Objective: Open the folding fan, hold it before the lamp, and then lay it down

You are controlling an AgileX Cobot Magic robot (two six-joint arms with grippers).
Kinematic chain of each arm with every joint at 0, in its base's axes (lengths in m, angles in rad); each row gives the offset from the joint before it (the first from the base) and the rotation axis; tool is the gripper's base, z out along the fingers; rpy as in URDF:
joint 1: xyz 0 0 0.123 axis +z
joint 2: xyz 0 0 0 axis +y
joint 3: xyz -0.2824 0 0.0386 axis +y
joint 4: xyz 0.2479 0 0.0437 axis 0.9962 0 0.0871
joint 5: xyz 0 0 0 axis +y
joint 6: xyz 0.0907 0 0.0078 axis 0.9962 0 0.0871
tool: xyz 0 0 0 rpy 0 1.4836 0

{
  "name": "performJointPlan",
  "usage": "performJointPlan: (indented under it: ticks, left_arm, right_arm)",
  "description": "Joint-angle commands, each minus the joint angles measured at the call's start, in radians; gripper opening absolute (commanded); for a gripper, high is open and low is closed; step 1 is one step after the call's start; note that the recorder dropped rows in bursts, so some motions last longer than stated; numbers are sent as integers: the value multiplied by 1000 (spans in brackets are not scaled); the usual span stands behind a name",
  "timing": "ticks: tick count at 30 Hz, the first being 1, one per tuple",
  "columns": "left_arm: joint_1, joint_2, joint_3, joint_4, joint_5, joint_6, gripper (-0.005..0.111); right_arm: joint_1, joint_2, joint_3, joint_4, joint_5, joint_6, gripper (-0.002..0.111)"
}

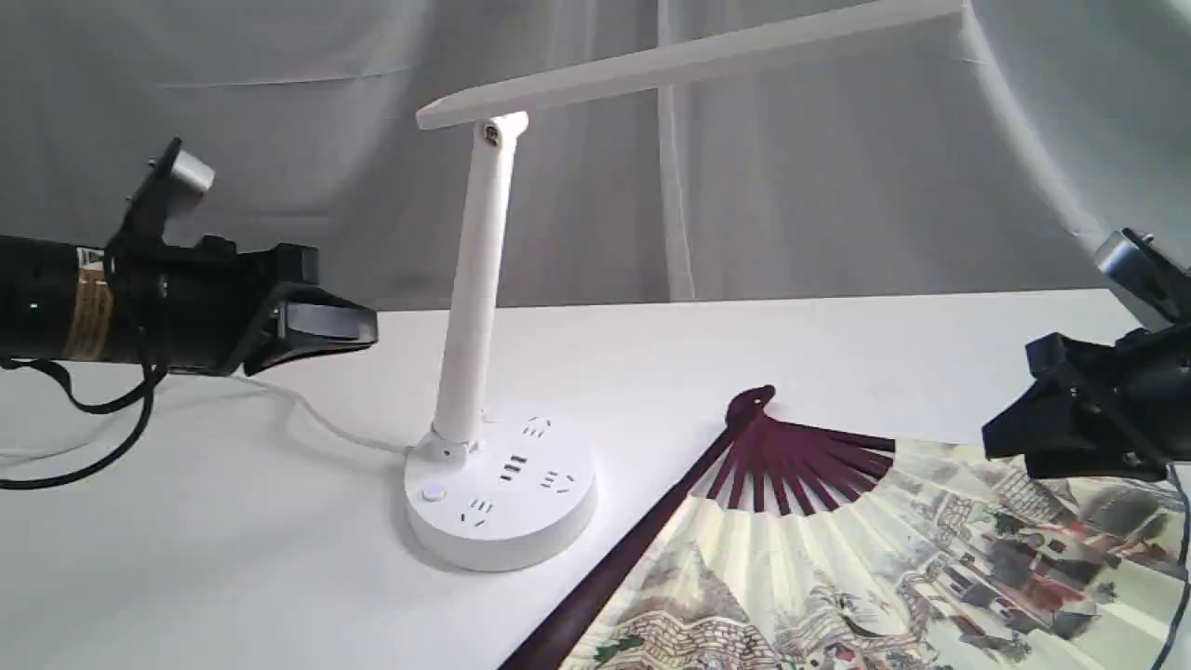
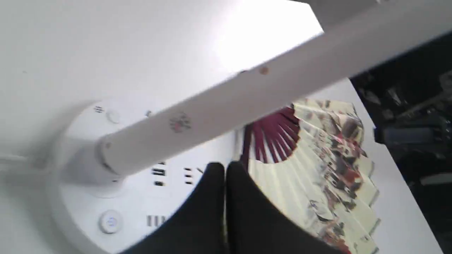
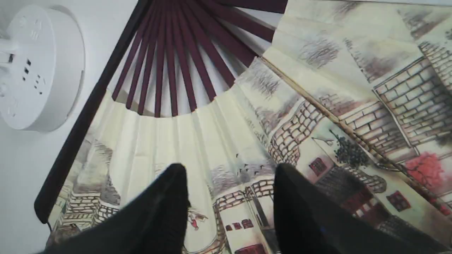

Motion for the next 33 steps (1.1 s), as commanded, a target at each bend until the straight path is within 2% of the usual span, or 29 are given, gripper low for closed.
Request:
performJointPlan:
  ticks: [1, 4, 7, 11, 17, 20, 21, 23, 26, 27, 29, 32, 33]
  left_arm:
    - [20, -12, -6, -5, 159, -6, 0]
    - [20, -12, -6, -5, 314, 61, 0]
    - [20, -12, -6, -5, 472, 203, 0]
    - [20, -12, -6, -5, 650, 273, 0]
    - [20, -12, -6, -5, 720, 347, 0]
    - [20, -12, -6, -5, 811, 608, 0]
    - [20, -12, -6, -5, 879, 706, 0]
    - [20, -12, -6, -5, 1012, 744, 0]
    - [20, -12, -6, -237, 1203, 735, 0]
    - [20, -12, -6, -364, 1257, 807, 0]
    - [20, -12, -6, -659, 1292, 1046, 0]
    - [20, -12, -6, -1174, 1320, 1548, 0]
    - [20, -12, -6, -1317, 1335, 1656, 0]
  right_arm:
    - [2, -13, -5, -27, -37, 17, 38]
    - [2, -13, -5, -32, -89, 46, 38]
    - [2, -13, -5, -42, -155, 46, 37]
    - [2, -13, -5, -51, -232, 35, 37]
    - [2, -13, -5, -55, -293, 30, 37]
    - [2, -13, -5, -53, -306, 32, 37]
    - [2, -13, -5, -53, -306, 32, 37]
    - [2, -13, -5, -53, -306, 32, 36]
    - [2, -13, -5, -53, -304, 32, 31]
    - [2, -13, -5, -53, -299, 32, 28]
    - [2, -13, -5, -65, -295, 32, 19]
    - [2, -17, -5, -115, -280, 45, 1]
    - [2, -25, -5, -139, -278, 62, 0]
